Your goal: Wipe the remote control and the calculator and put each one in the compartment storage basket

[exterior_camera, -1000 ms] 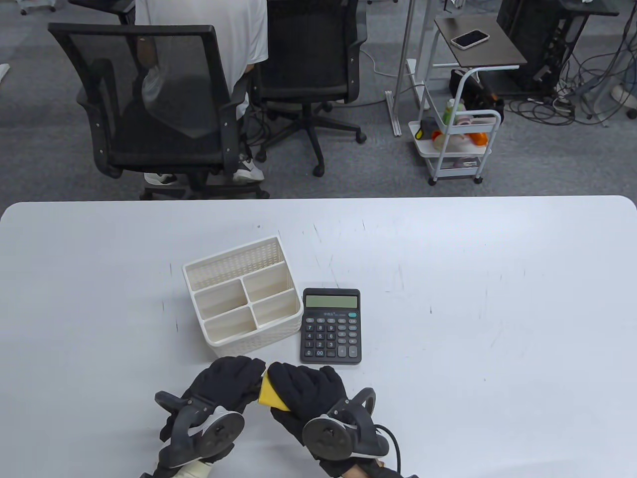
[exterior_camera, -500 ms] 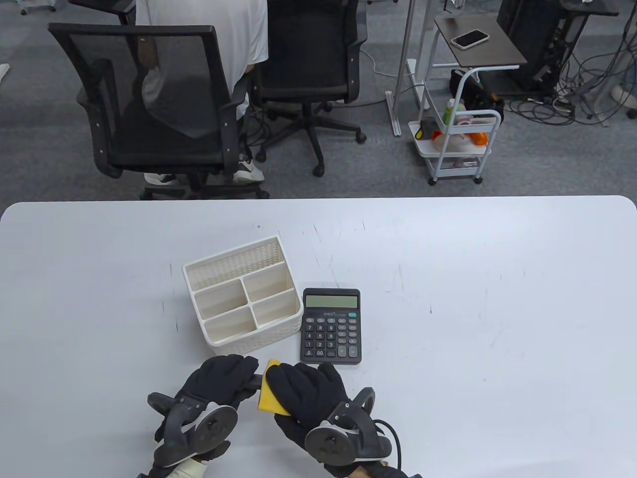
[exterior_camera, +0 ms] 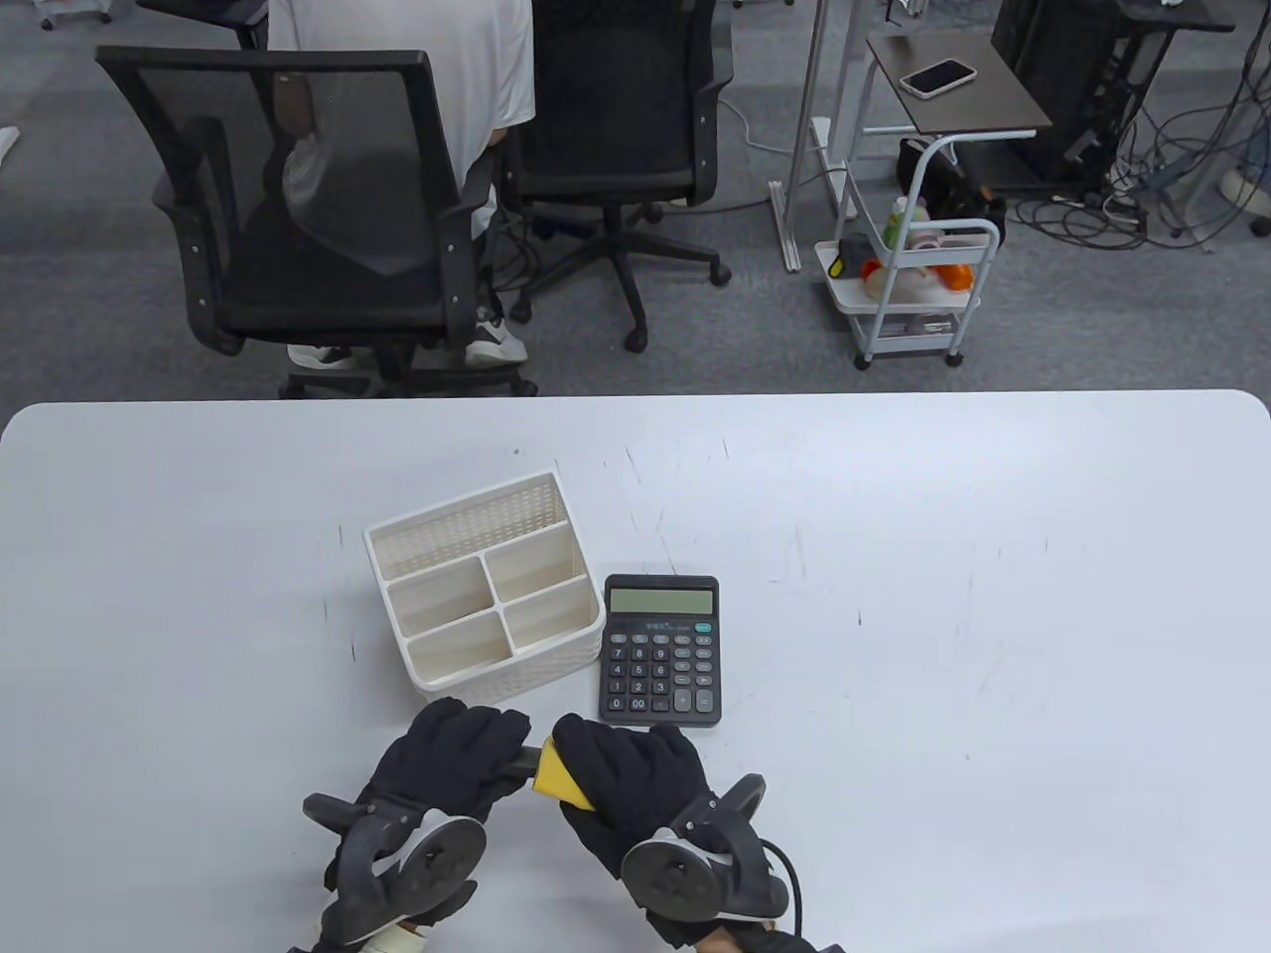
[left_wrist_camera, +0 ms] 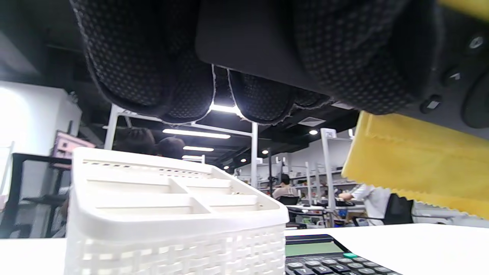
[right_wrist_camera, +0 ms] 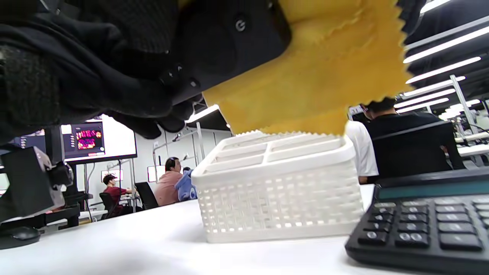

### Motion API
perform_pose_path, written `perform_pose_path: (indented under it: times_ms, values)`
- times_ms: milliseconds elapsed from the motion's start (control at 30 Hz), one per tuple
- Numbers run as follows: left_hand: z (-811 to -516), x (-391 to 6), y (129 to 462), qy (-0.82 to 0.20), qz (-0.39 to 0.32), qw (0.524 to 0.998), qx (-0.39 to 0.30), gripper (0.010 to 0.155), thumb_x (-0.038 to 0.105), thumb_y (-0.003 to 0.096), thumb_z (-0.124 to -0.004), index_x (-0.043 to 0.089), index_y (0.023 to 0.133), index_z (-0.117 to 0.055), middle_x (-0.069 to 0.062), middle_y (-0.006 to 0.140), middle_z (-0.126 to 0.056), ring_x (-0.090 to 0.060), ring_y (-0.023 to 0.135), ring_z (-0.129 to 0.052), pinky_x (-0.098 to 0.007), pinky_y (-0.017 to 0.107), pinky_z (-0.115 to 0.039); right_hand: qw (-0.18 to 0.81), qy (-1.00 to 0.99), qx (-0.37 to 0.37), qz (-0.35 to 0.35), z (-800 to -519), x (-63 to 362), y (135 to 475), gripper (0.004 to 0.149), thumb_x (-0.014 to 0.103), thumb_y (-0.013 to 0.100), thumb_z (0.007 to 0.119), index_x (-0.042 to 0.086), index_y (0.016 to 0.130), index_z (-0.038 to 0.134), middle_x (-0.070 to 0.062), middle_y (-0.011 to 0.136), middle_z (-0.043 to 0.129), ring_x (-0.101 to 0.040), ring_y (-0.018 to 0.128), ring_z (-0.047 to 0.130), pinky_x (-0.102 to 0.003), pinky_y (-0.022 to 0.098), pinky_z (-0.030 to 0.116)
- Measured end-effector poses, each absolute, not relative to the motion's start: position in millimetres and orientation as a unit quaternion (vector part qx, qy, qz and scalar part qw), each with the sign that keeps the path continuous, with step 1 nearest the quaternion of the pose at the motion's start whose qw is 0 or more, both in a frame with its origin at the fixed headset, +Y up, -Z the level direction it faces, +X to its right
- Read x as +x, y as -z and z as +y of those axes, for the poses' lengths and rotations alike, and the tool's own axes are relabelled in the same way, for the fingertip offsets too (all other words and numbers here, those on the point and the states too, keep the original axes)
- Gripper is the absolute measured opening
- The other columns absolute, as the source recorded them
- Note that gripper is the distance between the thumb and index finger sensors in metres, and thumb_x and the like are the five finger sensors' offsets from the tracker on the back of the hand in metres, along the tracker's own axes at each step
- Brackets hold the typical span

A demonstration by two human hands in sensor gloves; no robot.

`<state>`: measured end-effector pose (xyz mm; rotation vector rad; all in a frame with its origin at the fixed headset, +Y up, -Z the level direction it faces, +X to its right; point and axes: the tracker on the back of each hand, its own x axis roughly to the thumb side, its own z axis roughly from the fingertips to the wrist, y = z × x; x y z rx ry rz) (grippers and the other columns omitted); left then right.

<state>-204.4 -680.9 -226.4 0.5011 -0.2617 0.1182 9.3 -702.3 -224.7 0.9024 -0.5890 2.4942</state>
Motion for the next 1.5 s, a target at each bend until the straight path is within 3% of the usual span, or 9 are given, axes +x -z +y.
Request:
perform_pose_path:
  times_ms: [167,367,467,733,933,1133,1400,1500]
  values:
    - [-678,-204,223,-0.062,-0.125,0.956,0.259,0.047,0.047,0.0297,-0.097,0.043,0.076,-0.094,0.011,0.078,-0.102,-0.038,0.069,-0.108,-0.045,0.043,-0.097,0.227,-0.881,0.362,-0.203,-706,6,225,0.063,0.039,0.059,0.07,0.006,0.111,0.058,-0.02,0.103,0.076,-0.043,0.083,0.082,-0.07,0.06,0.061]
    - [-680,-194,221,-0.035,-0.152,0.95,0.27,0.048,0.047,0.0288,-0.098,0.042,0.077,-0.095,0.01,0.077,-0.103,-0.032,0.067,-0.109,-0.043,0.044,-0.096,0.269,-0.897,0.333,-0.113,-714,11,236,0.065,0.042,0.06,0.066,0.003,0.111,0.057,-0.022,0.102,0.077,-0.042,0.079,0.085,-0.068,0.058,0.064]
    - [-681,-196,223,-0.039,-0.146,0.951,0.269,0.048,0.047,0.0287,-0.097,0.042,0.076,-0.094,0.01,0.078,-0.102,-0.029,0.067,-0.107,-0.042,0.045,-0.095,0.28,-0.898,0.322,-0.104,-714,14,239,0.064,0.043,0.061,0.064,0.003,0.111,0.059,-0.023,0.101,0.078,-0.043,0.078,0.085,-0.068,0.058,0.063]
    - [-679,-208,224,-0.047,-0.124,0.952,0.276,0.048,0.048,0.0299,-0.096,0.042,0.077,-0.094,0.01,0.078,-0.102,-0.03,0.067,-0.107,-0.042,0.045,-0.095,0.278,-0.88,0.345,-0.173,-710,17,234,0.062,0.041,0.06,0.068,0.004,0.109,0.061,-0.022,0.101,0.076,-0.043,0.079,0.083,-0.07,0.059,0.061]
    - [-678,-196,218,-0.035,-0.159,0.944,0.286,0.048,0.049,0.0298,-0.096,0.041,0.078,-0.094,0.009,0.077,-0.103,-0.027,0.065,-0.109,-0.04,0.044,-0.096,0.295,-0.874,0.354,-0.155,-711,14,235,0.062,0.04,0.059,0.069,0.004,0.11,0.06,-0.021,0.101,0.078,-0.042,0.08,0.084,-0.071,0.059,0.061]
    - [-680,-198,221,-0.025,-0.159,0.943,0.292,0.05,0.051,0.0292,-0.095,0.041,0.078,-0.092,0.009,0.079,-0.101,-0.024,0.065,-0.109,-0.038,0.044,-0.097,0.33,-0.878,0.329,-0.113,-714,21,244,0.066,0.047,0.06,0.064,0.001,0.107,0.067,-0.023,0.093,0.085,-0.04,0.069,0.09,-0.068,0.057,0.064]
    - [-684,-215,232,-0.08,-0.133,0.96,0.235,0.049,0.052,0.0305,-0.093,0.039,0.078,-0.093,0.007,0.074,-0.104,-0.024,0.058,-0.111,-0.037,0.039,-0.097,0.337,-0.878,0.297,-0.164,-710,28,243,0.058,0.041,0.058,0.07,0.003,0.102,0.074,-0.019,0.091,0.088,-0.038,0.068,0.091,-0.068,0.057,0.065]
    - [-683,-218,234,-0.108,-0.144,0.958,0.223,0.053,0.05,0.0314,-0.093,0.036,0.082,-0.091,0.006,0.071,-0.106,-0.019,0.053,-0.112,-0.033,0.035,-0.097,0.328,-0.881,0.277,-0.198,-707,31,242,0.056,0.038,0.059,0.07,0.004,0.103,0.072,-0.019,0.095,0.084,-0.039,0.073,0.089,-0.069,0.058,0.063]
